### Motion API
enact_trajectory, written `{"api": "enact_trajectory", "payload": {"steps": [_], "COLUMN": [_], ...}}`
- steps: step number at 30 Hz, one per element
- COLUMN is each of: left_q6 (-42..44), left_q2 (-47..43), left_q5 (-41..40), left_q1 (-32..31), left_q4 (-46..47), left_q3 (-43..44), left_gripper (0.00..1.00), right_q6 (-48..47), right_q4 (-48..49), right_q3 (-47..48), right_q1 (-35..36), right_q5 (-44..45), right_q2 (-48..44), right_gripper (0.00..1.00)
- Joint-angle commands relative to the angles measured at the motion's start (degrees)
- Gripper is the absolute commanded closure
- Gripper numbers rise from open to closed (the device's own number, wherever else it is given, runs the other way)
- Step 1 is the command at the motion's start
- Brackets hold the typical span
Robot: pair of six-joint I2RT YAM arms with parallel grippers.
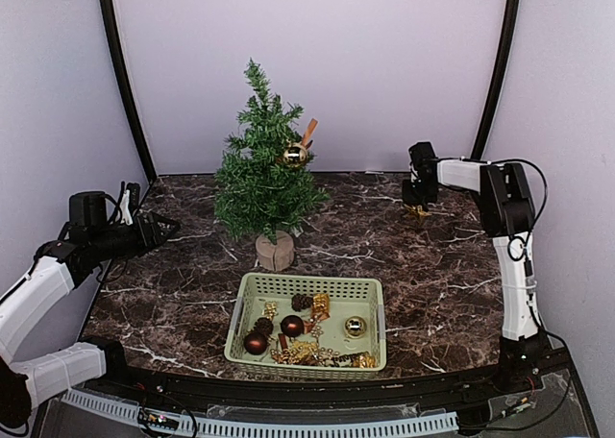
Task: Decorate the small christmas tree
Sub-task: Move the ornament star to the center of the board.
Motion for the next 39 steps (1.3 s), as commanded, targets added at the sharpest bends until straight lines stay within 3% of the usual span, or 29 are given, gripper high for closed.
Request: {"api": "enact_trajectory", "payload": {"steps": [1, 10, 20, 26, 34, 37, 39], "left_q6": [0.55, 1.35, -3.97, -6.75, -10.97, -11.93, -12.29], "left_q2": [-1.52, -6.14, -15.24, -15.73, -13.69, -12.67, -11.81], "left_q5": [0.2, 1.57, 5.81, -0.58, -1.75, -2.08, -2.25], "left_q1": [0.53, 0.51, -1.84, -12.32, -18.45, -20.19, -21.36], "left_q4": [-1.42, -4.28, -6.41, -7.97, -4.75, -3.58, -2.61], "left_q3": [-0.38, -1.31, -6.65, -8.39, -10.61, -11.52, -11.86], "left_gripper": [0.32, 0.32, 0.32, 0.32, 0.33, 0.32, 0.33], "right_q6": [0.2, 3.23, 20.32, 32.57, 39.37, 40.15, 40.14], "right_q4": [-0.46, -0.49, -1.93, -1.01, 1.7, 2.25, 2.16], "right_q3": [-5.52, -29.27, -53.89, -63.32, -68.78, -70.04, -70.32], "right_q1": [-0.2, 6.28, 23.99, 33.35, 38.19, 38.17, 38.22], "right_q5": [-1.27, -3.58, -1.71, -0.09, 3.58, 3.61, 3.5], "right_q2": [-7.22, -31.48, -54.45, -60.08, -58.32, -58.22, -58.31], "right_gripper": [0.93, 0.93, 0.93, 0.93, 0.91, 0.85, 0.74]}}
